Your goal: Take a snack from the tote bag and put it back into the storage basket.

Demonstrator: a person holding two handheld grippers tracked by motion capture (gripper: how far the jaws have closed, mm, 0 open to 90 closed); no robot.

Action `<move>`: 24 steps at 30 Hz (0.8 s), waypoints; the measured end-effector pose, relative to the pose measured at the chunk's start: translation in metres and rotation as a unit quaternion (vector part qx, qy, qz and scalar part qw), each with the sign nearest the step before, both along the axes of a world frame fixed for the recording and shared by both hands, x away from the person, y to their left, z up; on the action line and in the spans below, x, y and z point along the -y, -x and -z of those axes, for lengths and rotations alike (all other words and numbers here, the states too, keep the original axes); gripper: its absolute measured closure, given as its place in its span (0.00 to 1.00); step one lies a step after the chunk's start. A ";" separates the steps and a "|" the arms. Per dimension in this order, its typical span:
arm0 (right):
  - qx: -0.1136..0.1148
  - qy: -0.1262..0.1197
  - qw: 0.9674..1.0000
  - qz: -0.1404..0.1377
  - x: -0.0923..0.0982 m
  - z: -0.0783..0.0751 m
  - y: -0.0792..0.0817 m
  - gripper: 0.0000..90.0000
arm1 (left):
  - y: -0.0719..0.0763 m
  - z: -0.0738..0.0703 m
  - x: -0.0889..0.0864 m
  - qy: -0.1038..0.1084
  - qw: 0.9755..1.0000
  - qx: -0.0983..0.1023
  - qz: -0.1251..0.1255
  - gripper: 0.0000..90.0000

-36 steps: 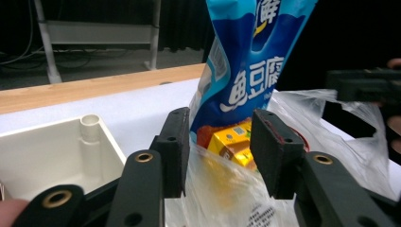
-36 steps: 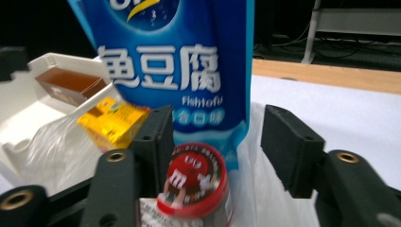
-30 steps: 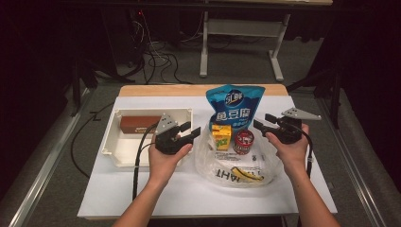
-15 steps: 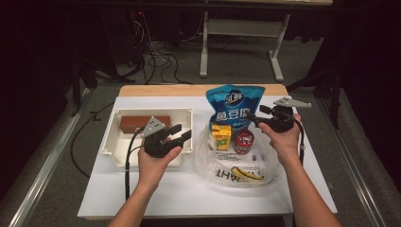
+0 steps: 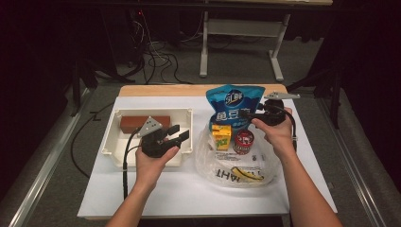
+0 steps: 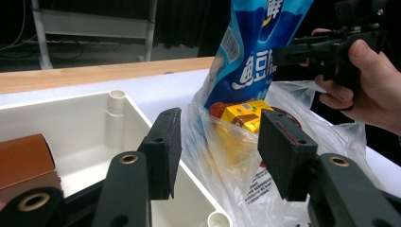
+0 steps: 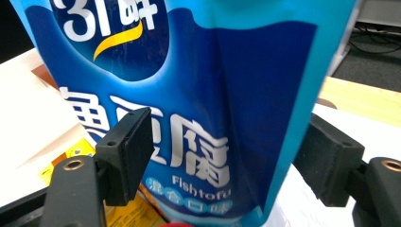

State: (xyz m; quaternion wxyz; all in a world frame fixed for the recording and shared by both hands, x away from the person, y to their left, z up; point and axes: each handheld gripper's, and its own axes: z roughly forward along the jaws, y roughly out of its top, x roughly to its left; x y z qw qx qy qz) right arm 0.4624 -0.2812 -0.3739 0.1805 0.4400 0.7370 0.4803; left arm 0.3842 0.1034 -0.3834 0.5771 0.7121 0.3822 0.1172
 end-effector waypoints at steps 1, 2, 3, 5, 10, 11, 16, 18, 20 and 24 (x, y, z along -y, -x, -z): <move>0.002 0.000 1.000 -0.002 -0.001 0.001 -0.002 0.29 | 0.000 0.000 0.000 -0.001 1.000 -0.001 0.001 0.56; 0.004 0.001 1.000 -0.005 -0.003 0.000 -0.002 0.29 | -0.001 0.001 0.000 -0.003 1.000 -0.002 0.002 0.56; 0.009 -0.002 1.000 -0.008 -0.004 0.000 -0.002 0.29 | -0.001 0.001 0.000 -0.003 1.000 -0.003 0.002 0.56; 0.021 -0.001 1.000 -0.008 -0.007 -0.001 0.000 0.32 | -0.001 0.002 0.000 -0.003 1.000 -0.004 0.003 0.56; 0.049 0.039 0.998 -0.009 -0.011 -0.002 0.005 0.53 | -0.002 0.003 0.001 -0.003 1.000 -0.007 0.005 0.56; 0.053 0.044 0.998 -0.011 -0.011 -0.003 0.006 0.55 | -0.002 0.003 0.001 -0.004 1.000 -0.008 0.007 0.56; 0.064 0.073 0.995 -0.017 -0.017 -0.002 0.010 0.62 | -0.002 0.004 0.003 -0.005 1.000 -0.010 0.011 0.56; 0.071 0.085 0.994 -0.013 -0.019 -0.002 0.012 0.79 | -0.002 0.004 0.004 -0.006 1.000 -0.010 0.011 0.56; 0.067 0.075 0.995 -0.020 -0.018 -0.003 0.014 0.94 | -0.002 0.005 0.005 -0.009 1.000 -0.011 0.014 0.57; 0.066 0.076 0.995 -0.025 -0.021 -0.004 0.017 0.99 | -0.002 0.006 0.006 -0.011 1.000 -0.013 0.016 0.57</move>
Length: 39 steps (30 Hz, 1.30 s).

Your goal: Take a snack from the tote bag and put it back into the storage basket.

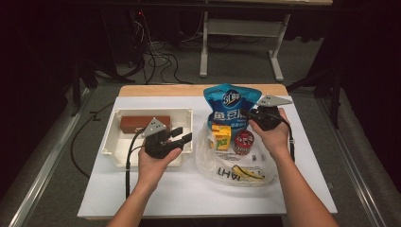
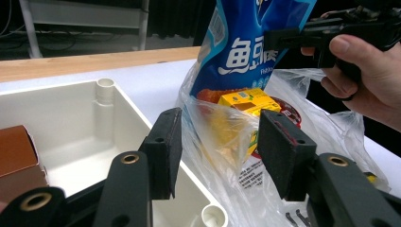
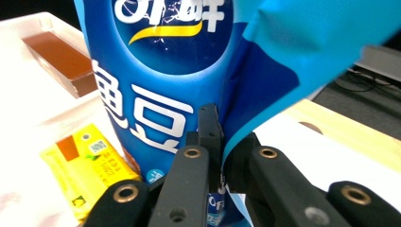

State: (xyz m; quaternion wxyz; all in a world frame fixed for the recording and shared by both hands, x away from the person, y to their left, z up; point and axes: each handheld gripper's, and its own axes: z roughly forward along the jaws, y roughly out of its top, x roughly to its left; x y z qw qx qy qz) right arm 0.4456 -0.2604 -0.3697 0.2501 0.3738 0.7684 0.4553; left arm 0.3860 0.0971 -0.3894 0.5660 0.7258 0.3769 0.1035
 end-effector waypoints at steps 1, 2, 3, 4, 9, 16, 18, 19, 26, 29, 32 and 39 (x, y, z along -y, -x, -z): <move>-0.002 -0.007 1.000 0.001 0.000 -0.001 0.001 1.00 | 0.000 0.000 0.000 -0.001 1.000 0.000 0.001 0.56; 0.001 -0.013 1.000 -0.002 0.000 -0.002 0.001 1.00 | 0.000 0.000 0.000 -0.001 1.000 0.000 0.002 0.57; 0.001 -0.016 1.000 0.000 0.000 -0.004 0.003 1.00 | 0.000 0.001 0.000 -0.001 1.000 0.000 0.001 0.56; 0.006 -0.017 1.000 -0.002 0.000 -0.005 0.003 1.00 | -0.001 0.001 0.000 -0.001 1.000 -0.001 0.000 0.56; 0.015 -0.020 1.000 0.002 0.003 -0.018 0.008 1.00 | -0.001 0.001 -0.001 0.000 1.000 -0.001 -0.002 0.56; 0.024 -0.042 0.999 0.002 0.007 -0.031 0.015 1.00 | 0.000 0.003 0.003 -0.004 1.000 -0.003 0.000 0.56; 0.025 -0.046 0.999 0.003 0.007 -0.034 0.017 1.00 | -0.001 0.006 0.005 -0.006 1.000 -0.006 0.001 0.56; 0.028 -0.047 0.998 0.001 0.007 -0.035 0.017 1.00 | -0.001 0.006 0.005 -0.006 1.000 -0.007 0.002 0.56; 0.033 -0.057 0.998 0.000 0.009 -0.047 0.022 1.00 | -0.002 0.012 0.013 -0.011 1.000 -0.012 0.009 0.56; 0.032 -0.061 0.998 0.002 0.009 -0.052 0.024 1.00 | -0.002 0.018 0.020 -0.019 1.000 -0.017 0.018 0.57; 0.036 -0.063 0.997 0.000 0.009 -0.057 0.026 1.00 | -0.001 0.023 0.025 -0.027 0.999 -0.019 0.025 0.57; 0.047 -0.061 0.997 -0.007 0.010 -0.073 0.029 1.00 | 0.000 0.026 0.031 -0.029 0.999 -0.024 0.038 0.58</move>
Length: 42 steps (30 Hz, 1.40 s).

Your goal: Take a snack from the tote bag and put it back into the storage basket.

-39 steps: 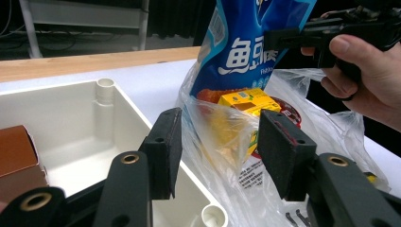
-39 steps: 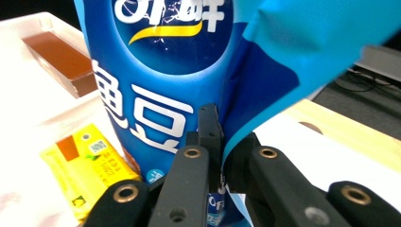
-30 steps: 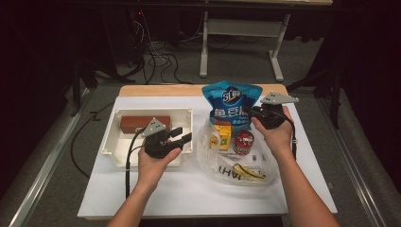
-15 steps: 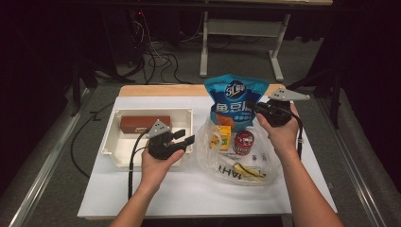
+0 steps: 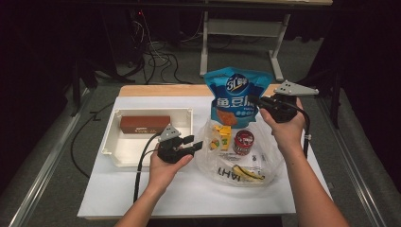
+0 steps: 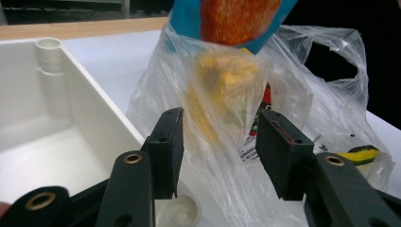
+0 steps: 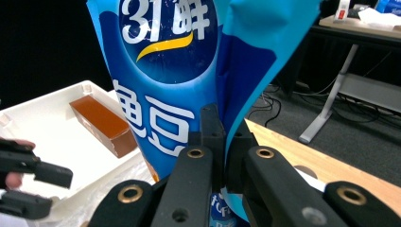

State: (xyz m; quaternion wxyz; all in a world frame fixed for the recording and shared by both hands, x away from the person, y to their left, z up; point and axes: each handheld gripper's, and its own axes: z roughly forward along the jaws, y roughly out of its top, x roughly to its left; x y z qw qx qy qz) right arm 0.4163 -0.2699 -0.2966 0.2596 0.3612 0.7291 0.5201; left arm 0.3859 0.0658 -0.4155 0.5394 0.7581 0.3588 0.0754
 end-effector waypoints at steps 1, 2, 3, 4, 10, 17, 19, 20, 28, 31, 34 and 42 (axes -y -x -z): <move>-0.002 -0.003 1.000 0.002 0.000 -0.001 0.001 1.00 | 0.000 0.001 0.001 -0.002 1.000 -0.001 0.003 0.58; 0.002 -0.003 1.000 0.000 0.000 -0.004 0.001 1.00 | 0.000 0.002 0.002 -0.005 1.000 0.001 0.003 0.59; 0.001 -0.006 1.000 0.001 0.000 -0.006 0.002 1.00 | 0.001 0.002 0.002 -0.005 1.000 0.001 0.001 0.59; 0.003 -0.007 1.000 0.001 0.000 -0.008 0.003 1.00 | 0.001 0.001 0.002 -0.003 1.000 0.002 -0.001 0.59; 0.005 -0.012 1.000 0.004 0.000 -0.015 0.007 1.00 | 0.001 -0.012 -0.006 0.012 1.000 0.018 -0.021 0.59; 0.007 -0.035 0.999 -0.002 0.000 -0.023 0.008 1.00 | 0.003 -0.032 -0.011 0.025 0.998 0.039 -0.031 0.59; 0.008 -0.037 0.999 -0.002 -0.003 -0.026 0.009 1.00 | 0.004 -0.037 -0.013 0.027 0.998 0.045 -0.035 0.59; 0.009 -0.036 0.999 -0.002 -0.003 -0.026 0.010 1.00 | 0.004 -0.040 -0.014 0.031 0.998 0.048 -0.038 0.59; 0.002 -0.043 0.999 -0.008 -0.014 -0.029 0.018 1.00 | 0.004 -0.056 -0.020 0.043 0.996 0.063 -0.050 0.57; 0.004 -0.042 0.999 -0.014 -0.019 -0.029 0.020 1.00 | 0.003 -0.060 -0.021 0.043 0.995 0.069 -0.051 0.57; 0.005 -0.044 0.999 -0.020 -0.026 -0.028 0.022 1.00 | 0.003 -0.064 -0.022 0.045 0.995 0.075 -0.055 0.56; -0.001 -0.055 0.998 -0.032 -0.042 -0.022 0.023 1.00 | 0.002 -0.072 -0.029 0.048 0.993 0.086 -0.061 0.55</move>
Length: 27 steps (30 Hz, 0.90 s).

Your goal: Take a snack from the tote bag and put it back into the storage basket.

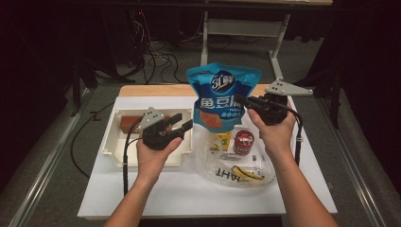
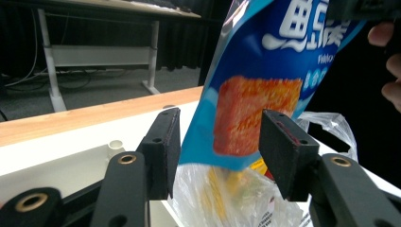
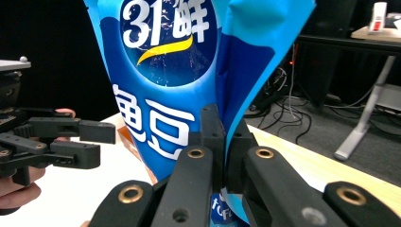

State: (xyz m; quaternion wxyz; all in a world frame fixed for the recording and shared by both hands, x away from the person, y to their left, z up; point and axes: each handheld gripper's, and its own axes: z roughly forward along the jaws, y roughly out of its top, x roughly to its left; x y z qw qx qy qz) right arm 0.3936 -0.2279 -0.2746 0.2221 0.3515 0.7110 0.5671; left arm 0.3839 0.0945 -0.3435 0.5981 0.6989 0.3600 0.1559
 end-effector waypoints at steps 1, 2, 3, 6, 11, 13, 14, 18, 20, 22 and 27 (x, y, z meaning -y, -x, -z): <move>0.002 0.000 1.000 -0.003 -0.002 0.001 -0.001 1.00 | 0.000 -0.001 -0.001 0.001 1.000 0.002 -0.002 0.55; 0.000 -0.001 1.000 -0.005 -0.005 0.001 -0.001 1.00 | -0.001 -0.001 -0.002 0.001 1.000 0.002 -0.004 0.55; 0.000 0.000 1.000 -0.006 -0.008 0.001 -0.001 1.00 | -0.001 -0.002 -0.002 0.002 1.000 0.003 -0.005 0.55; -0.001 -0.005 1.000 -0.013 -0.016 0.002 -0.002 1.00 | -0.001 -0.005 -0.004 0.003 1.000 0.008 -0.008 0.55; -0.003 -0.003 1.000 -0.023 -0.029 0.006 -0.003 1.00 | -0.002 -0.011 -0.008 0.009 1.000 0.014 -0.016 0.53; -0.005 -0.003 1.000 -0.027 -0.033 0.007 -0.003 1.00 | -0.003 -0.014 -0.010 0.017 1.000 0.015 -0.017 0.53; -0.004 -0.002 1.000 -0.028 -0.035 0.008 -0.003 1.00 | -0.003 -0.015 -0.011 0.017 1.000 0.016 -0.020 0.52; -0.006 -0.008 0.999 -0.034 -0.041 0.010 -0.003 1.00 | -0.004 -0.018 -0.011 0.012 0.999 0.018 -0.024 0.50; -0.008 -0.007 0.999 -0.035 -0.044 0.010 -0.003 1.00 | -0.004 -0.019 -0.010 0.007 0.999 0.020 -0.024 0.50; -0.009 -0.005 0.999 -0.038 -0.048 0.011 -0.003 1.00 | -0.003 -0.019 -0.010 0.011 0.999 0.022 -0.026 0.49; -0.011 -0.004 0.999 -0.044 -0.053 0.013 -0.002 1.00 | -0.003 -0.021 -0.010 0.018 0.999 0.024 -0.031 0.48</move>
